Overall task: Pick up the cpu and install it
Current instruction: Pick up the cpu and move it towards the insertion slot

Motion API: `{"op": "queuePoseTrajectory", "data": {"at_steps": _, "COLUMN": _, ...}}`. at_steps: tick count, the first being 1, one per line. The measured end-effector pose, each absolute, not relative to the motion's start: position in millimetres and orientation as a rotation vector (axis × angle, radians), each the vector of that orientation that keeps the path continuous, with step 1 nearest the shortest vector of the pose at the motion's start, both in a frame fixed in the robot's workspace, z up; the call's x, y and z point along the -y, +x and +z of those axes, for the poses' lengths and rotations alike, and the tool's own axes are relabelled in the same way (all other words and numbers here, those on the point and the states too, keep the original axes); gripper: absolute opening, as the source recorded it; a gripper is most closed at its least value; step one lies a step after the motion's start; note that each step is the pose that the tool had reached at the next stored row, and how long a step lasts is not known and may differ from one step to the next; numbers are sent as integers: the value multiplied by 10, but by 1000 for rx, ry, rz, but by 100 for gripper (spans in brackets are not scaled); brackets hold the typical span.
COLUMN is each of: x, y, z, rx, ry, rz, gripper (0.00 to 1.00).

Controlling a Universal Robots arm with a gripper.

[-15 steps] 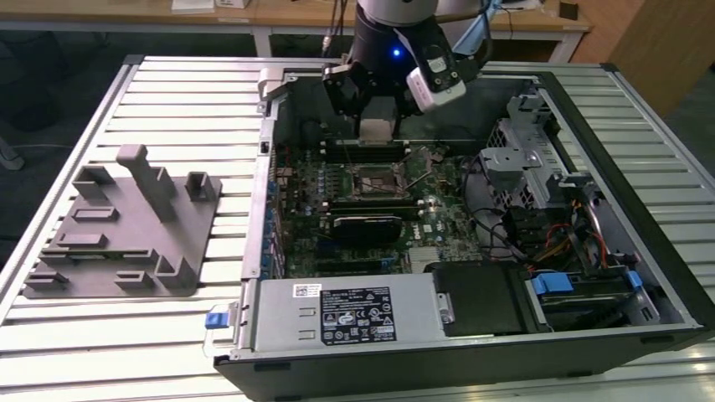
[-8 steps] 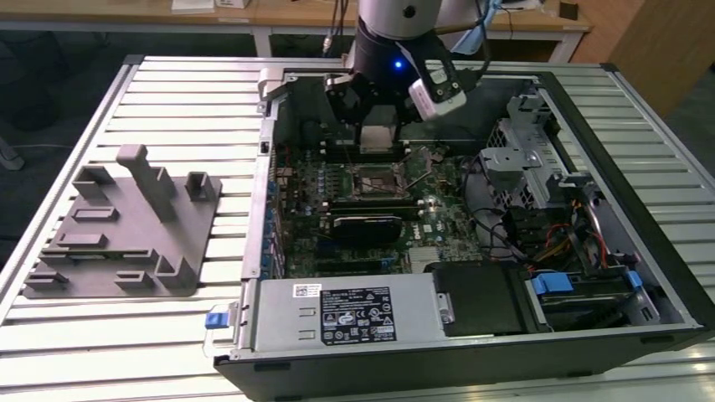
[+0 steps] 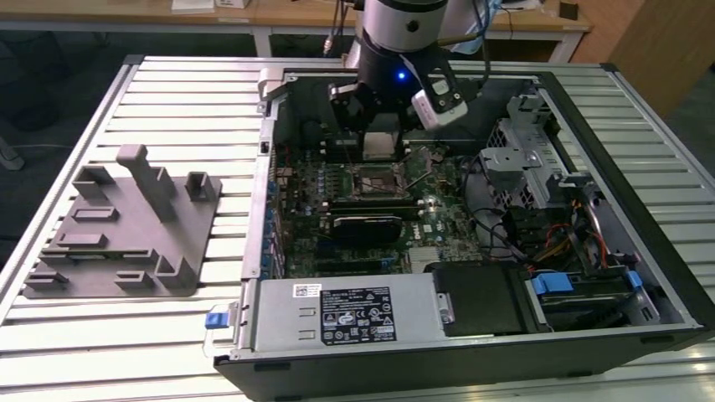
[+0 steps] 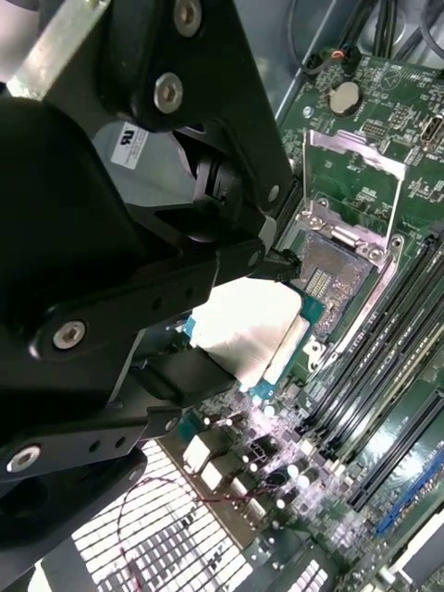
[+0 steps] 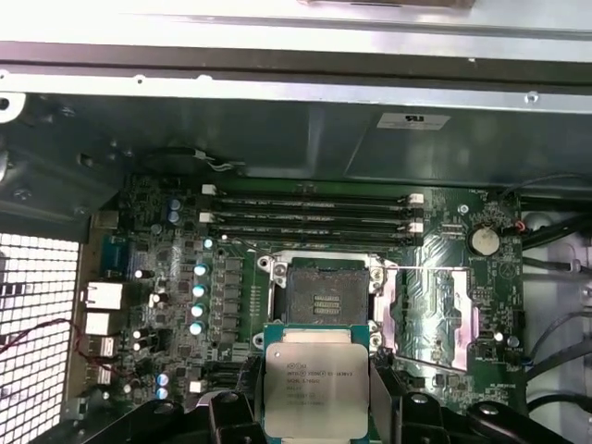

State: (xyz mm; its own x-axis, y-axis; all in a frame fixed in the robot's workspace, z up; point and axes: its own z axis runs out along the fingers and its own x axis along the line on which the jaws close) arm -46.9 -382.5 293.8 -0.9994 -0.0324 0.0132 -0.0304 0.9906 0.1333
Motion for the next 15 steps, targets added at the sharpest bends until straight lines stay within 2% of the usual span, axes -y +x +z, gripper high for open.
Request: {"op": "queuePoseTrajectory", "data": {"at_steps": 15, "x": 3809, "y": -461, "z": 2718, "rx": 3114, "ry": 36, "rz": -208, "gripper": 54}}
